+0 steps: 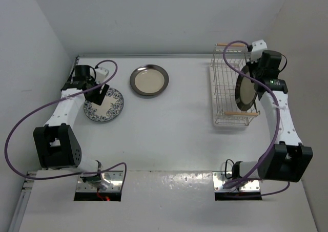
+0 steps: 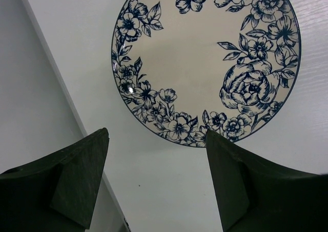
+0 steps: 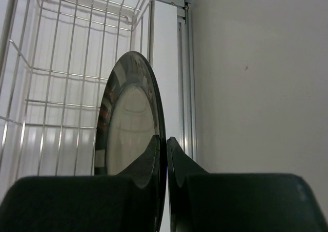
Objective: Load the plates into the dish rack
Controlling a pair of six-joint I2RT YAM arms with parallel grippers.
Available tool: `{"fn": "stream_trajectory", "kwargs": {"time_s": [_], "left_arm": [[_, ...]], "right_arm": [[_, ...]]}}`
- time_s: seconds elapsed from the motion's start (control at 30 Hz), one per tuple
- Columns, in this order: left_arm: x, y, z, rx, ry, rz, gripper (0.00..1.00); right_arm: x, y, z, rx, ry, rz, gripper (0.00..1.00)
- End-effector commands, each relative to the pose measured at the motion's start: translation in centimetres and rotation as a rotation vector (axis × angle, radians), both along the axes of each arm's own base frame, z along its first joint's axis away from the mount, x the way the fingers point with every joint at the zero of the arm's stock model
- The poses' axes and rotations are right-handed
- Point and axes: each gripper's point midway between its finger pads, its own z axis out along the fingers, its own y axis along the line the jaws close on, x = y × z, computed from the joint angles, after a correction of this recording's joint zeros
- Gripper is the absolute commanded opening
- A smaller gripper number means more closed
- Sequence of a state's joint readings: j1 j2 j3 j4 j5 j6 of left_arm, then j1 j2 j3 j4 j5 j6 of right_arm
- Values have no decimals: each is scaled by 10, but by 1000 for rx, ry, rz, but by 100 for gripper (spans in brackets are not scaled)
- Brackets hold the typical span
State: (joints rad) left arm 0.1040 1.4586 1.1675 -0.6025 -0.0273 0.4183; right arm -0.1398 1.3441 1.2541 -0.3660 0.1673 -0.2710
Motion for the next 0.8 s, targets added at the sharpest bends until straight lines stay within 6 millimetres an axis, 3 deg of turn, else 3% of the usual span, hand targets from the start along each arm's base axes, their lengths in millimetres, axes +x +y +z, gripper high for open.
{"fn": "stream_trajectory", "kwargs": {"time_s": [0.0, 0.2, 0.3, 0.4, 0.57, 0.77], "left_arm": [[5, -2, 2, 14, -18, -13, 80], [5, -2, -1, 13, -8, -13, 80], [5, -2, -1, 13, -8, -13, 80], [2, 0, -5, 19, 3, -7, 80], [-3, 2, -13, 9, 22, -2, 83], [-9, 18, -31, -132, 78, 81, 94]], "right_arm": [[15, -6, 61, -131, -237, 35, 0], [24, -5, 70, -175, -269, 71, 0], [22, -5, 58, -148, -238, 67, 0], [15, -3, 27, -115, -178, 63, 0], [3, -5, -1, -47, -153, 18, 0], [-2, -2, -11, 31, -161, 10, 4]]}}
